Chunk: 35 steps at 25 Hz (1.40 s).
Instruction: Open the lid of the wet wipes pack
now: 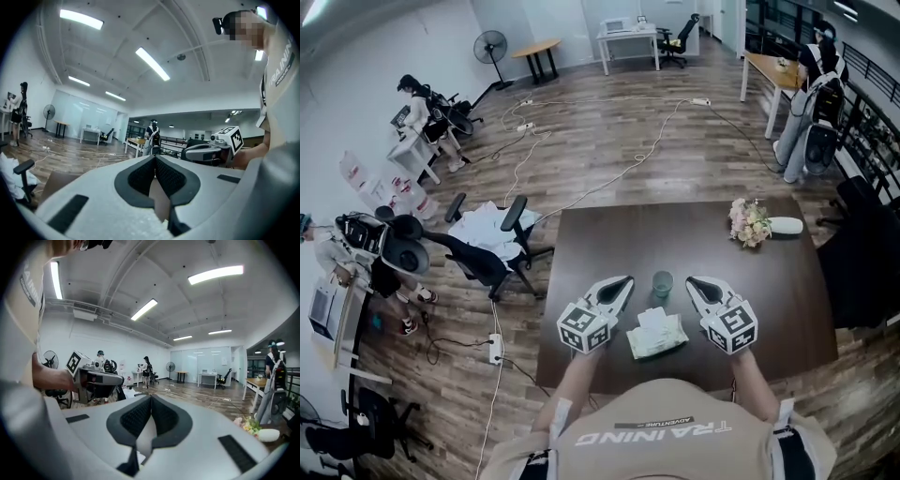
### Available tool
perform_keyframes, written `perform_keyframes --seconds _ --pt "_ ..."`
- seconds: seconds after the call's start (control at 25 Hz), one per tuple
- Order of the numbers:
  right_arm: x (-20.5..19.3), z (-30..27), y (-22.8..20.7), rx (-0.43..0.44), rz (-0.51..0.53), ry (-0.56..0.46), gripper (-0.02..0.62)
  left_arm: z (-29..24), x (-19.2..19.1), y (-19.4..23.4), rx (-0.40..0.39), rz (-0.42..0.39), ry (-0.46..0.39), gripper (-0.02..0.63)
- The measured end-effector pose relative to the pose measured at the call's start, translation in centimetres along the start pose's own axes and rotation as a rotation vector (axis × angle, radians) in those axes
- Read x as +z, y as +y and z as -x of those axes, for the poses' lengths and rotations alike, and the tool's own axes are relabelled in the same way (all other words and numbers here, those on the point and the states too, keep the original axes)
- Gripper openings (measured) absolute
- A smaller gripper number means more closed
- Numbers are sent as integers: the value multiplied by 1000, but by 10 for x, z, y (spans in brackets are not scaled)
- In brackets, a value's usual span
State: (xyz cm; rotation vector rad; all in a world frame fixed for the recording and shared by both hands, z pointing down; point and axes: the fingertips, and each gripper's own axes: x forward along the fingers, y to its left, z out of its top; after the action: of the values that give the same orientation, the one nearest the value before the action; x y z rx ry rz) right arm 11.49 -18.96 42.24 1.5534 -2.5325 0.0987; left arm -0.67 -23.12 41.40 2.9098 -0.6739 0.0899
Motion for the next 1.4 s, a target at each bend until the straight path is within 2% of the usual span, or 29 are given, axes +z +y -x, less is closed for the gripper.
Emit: perform_keyframes --seconds 0.2,0.36,0.64,0.92,1.12,1.24,1.4 --pt "28 -2 -2 6 32 -62 15 -5 47 5 39 -99 -84 9" --pt "49 -1 -5 1 40 -112 14 -1 70 2 59 -111 -146 9" --pt "76 -6 -18 -18 40 -144 15 9 95 2 93 -180 -177 9" --pt "81 -6 -21 -11 -14 -180 14 23 102 6 139 -210 -178 9" --pt "90 -7 -20 -20 19 -205 14 27 104 6 150 -234 -173 9" --pt "86 -7 -17 -40 53 -192 14 29 93 2 144 -227 -150 9" --pt "78 -6 -9 -26 40 -183 14 33 82 1 142 -211 -130 9"
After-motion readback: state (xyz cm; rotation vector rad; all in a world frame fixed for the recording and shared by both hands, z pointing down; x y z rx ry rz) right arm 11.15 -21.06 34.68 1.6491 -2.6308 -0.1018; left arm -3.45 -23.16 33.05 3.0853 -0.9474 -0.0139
